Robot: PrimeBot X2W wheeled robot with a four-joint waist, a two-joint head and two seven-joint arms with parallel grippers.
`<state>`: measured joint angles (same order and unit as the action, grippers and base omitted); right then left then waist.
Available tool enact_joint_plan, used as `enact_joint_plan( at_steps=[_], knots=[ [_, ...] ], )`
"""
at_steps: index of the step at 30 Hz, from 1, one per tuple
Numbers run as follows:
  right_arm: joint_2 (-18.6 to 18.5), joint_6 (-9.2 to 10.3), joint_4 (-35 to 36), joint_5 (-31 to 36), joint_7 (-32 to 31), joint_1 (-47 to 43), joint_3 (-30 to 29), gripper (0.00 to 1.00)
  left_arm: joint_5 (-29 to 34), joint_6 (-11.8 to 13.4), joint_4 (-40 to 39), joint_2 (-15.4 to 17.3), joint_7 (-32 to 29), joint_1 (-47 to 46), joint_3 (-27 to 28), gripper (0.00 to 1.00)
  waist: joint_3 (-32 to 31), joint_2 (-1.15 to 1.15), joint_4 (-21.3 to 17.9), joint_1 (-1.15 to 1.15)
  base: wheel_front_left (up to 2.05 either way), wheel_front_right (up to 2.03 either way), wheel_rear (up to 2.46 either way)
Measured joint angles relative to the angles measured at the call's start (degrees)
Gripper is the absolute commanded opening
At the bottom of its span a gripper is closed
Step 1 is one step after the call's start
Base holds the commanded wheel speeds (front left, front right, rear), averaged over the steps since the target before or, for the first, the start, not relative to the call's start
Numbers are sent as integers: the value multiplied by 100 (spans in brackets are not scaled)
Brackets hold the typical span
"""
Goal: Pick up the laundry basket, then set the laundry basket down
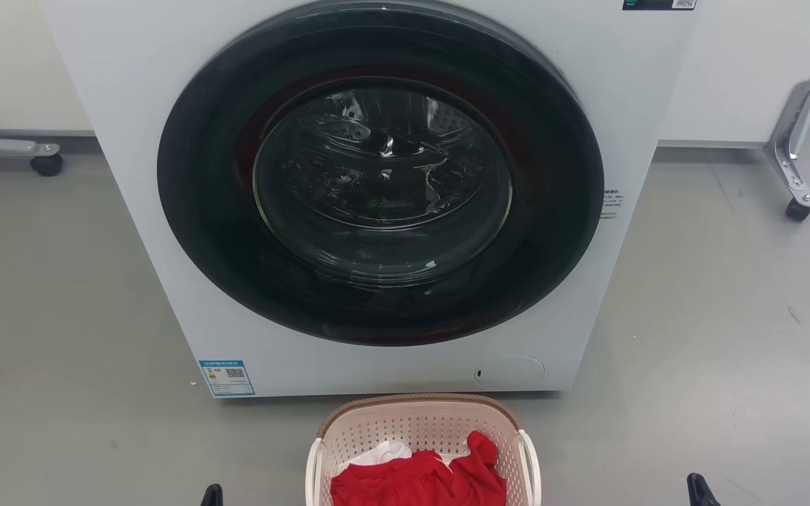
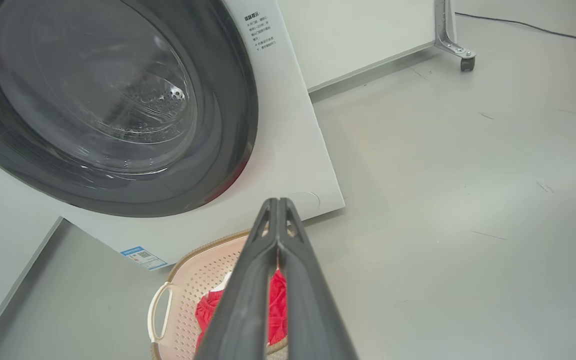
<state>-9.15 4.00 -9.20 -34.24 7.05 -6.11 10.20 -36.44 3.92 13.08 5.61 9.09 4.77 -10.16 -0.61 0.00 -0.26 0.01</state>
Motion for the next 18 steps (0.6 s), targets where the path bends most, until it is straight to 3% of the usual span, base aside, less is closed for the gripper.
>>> enact_joint_plan(
  at_steps=[18],
  knots=[
    [170, -250, -166, -1399, -352, 255, -434, 0, -1354, -261, 75, -65, -403, -216, 378, 0, 15, 0, 6, 0, 0, 0, 0]
  ],
)
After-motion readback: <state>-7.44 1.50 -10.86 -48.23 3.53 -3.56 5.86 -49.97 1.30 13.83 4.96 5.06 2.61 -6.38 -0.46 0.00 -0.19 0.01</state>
